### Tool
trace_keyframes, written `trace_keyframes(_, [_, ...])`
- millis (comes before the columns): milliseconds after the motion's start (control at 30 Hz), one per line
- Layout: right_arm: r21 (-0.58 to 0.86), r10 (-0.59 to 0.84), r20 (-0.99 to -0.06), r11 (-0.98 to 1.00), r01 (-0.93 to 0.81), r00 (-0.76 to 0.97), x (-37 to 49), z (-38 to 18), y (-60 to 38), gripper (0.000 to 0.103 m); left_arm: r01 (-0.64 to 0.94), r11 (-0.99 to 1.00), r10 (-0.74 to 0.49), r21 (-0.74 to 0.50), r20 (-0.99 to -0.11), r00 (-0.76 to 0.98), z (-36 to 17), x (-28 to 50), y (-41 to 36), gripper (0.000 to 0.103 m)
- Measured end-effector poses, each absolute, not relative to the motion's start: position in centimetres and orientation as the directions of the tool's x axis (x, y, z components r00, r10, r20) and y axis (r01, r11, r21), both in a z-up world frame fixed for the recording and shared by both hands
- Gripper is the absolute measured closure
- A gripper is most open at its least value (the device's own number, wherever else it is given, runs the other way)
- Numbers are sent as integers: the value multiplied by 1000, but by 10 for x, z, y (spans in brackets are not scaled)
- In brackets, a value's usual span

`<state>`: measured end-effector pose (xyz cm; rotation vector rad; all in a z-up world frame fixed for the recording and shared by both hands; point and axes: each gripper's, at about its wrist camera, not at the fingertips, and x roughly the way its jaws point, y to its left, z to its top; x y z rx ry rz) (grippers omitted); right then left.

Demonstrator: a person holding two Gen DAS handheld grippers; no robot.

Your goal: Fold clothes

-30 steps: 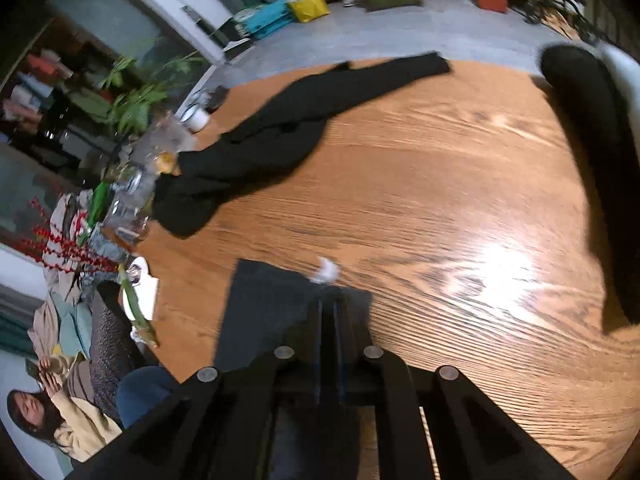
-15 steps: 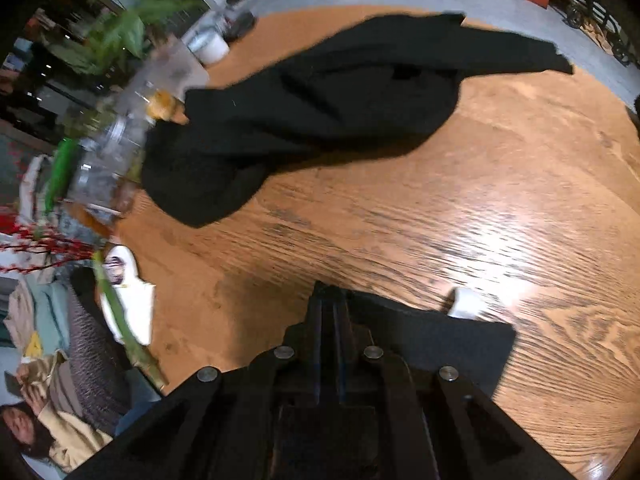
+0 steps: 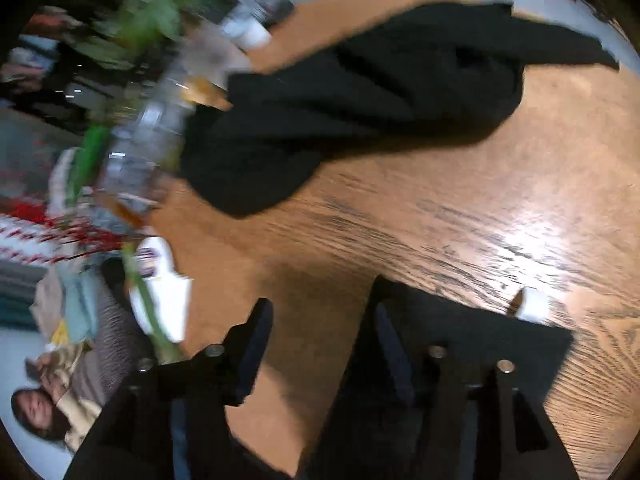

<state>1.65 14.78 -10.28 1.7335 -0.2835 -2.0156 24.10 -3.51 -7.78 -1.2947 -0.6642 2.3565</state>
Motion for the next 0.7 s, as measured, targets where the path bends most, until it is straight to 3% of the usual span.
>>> trace_keyframes(33, [449,-482,-868,-865,225,-118,24,-89,157,31,-105,-818,527,-566,-664,-530,-70,241,-39,68])
trace_keyframes(67, [447,-485,-863,-863,236,-142,33,-78,171,27,-117,-816,528,-567,-647,-550,-62,241,-42,40])
trace_keyframes(100, [432,-475,-864,-869,241,-168,45,-70,188,26,-127,-812,531,-570,-629,-568,-54,238,-44,24])
trace_keyframes(133, [407,-454,-870,-882,239,-194,58,-67,207,26,-140,-808,538,-572,-621,-570,-48,227,-44,16])
trace_keyframes(333, [391,-410,-891,-911,131,-192,119,-108,293,27,-236,-811,580,-535,-687,-437,-49,139,-17,20])
trace_keyframes(500, [486,-488,-856,-872,57,-171,146,-153,329,35,-235,-864,503,-445,-766,-400,-69,106,15,21])
trace_keyframes(700, [587,-588,-787,-807,67,-187,160,-173,330,37,-172,-947,315,-270,-883,-347,-104,77,33,21])
